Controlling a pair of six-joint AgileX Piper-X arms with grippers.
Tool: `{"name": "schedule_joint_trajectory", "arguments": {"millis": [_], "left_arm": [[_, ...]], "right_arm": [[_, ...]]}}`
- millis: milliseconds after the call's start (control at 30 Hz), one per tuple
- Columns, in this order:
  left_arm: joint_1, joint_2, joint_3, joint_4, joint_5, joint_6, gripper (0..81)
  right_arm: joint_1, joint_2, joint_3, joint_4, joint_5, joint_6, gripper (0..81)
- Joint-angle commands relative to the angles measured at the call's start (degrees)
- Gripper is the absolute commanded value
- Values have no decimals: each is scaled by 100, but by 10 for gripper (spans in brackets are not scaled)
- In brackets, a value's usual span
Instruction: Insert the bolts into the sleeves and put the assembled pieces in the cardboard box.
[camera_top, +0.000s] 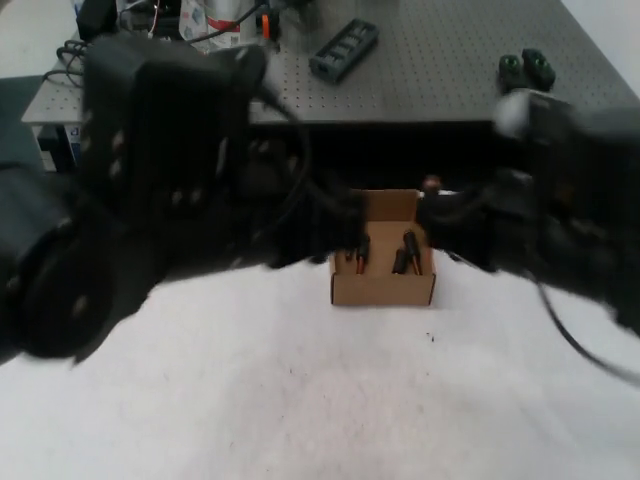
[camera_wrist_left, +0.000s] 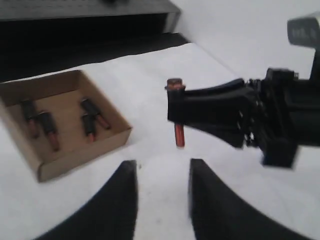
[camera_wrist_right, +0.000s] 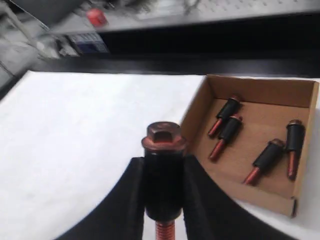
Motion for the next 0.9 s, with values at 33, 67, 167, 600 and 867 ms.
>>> {"name": "schedule_joint_trajectory", "arguments": {"millis": [33,67,167,600,867], "left_arm": [[81,-443,409,67,-282,100,67],[109,-637,615,67,-283,100,17],[128,-1283,1221,67,-283,77,4],[128,-4179,2537,1622,-1491,-459,6],[128,-5482,2897,3053,-2135,-1010,6]], "right_arm": [[-31,2034,-1930,799,870,-681,15],[-31,2333,-2222,911,874,-700,15],[-31,3326,-3208,1448,980,-697,15],[-31,4783,-4782,2624,1245,-661,200],[-43,4646,-4769,2952,1199,-417,377]]}}
